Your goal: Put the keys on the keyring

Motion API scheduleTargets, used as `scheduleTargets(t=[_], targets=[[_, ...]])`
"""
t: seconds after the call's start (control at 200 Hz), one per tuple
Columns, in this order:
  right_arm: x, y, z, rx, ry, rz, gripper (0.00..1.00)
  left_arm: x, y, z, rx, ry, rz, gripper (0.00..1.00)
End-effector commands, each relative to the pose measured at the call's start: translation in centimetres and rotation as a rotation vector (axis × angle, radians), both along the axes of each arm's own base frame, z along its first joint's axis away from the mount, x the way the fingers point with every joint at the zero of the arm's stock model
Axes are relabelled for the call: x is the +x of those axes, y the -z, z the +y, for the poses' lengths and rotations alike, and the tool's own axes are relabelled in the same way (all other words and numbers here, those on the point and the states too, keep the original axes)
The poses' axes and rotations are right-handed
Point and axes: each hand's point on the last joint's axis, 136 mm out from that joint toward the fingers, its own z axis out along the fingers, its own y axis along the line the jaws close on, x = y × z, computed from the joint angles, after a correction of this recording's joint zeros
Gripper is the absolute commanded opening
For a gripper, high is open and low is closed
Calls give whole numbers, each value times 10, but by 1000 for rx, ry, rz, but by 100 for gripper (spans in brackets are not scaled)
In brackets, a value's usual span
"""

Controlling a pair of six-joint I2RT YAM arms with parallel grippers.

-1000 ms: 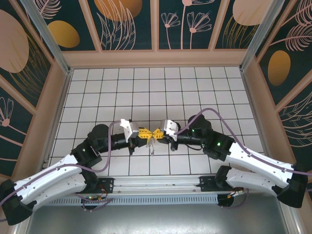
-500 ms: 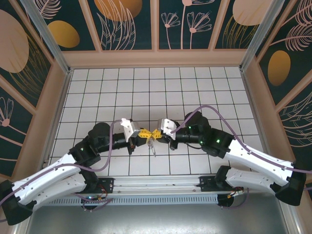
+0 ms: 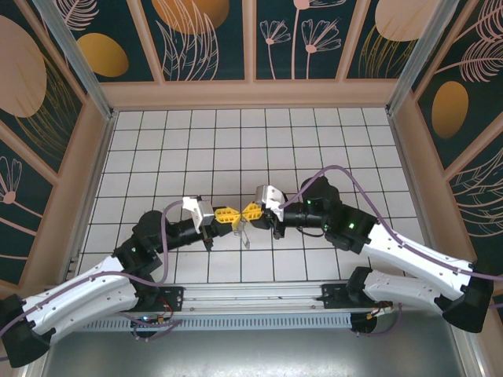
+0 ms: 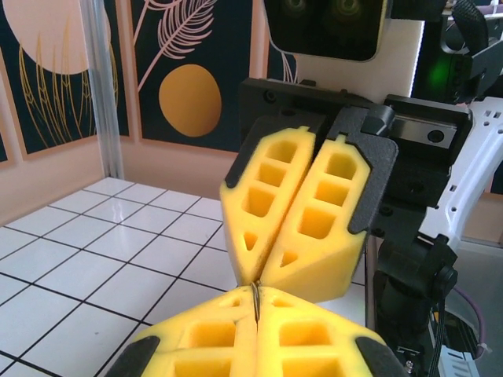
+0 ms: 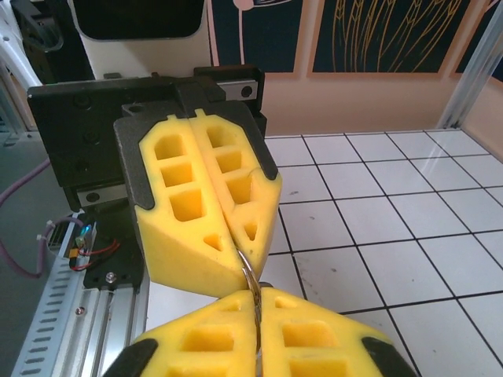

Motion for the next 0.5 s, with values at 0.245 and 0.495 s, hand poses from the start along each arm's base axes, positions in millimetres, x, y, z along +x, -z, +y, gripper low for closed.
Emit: scheduleTargets(t=[0.245, 0.495], targets=[[8, -20, -7, 162, 37, -29, 25, -31, -25, -4, -105, 164, -78, 0], [5, -20, -10, 184, 16, -50, 29, -34, -26, -2, -124, 176, -84, 0]])
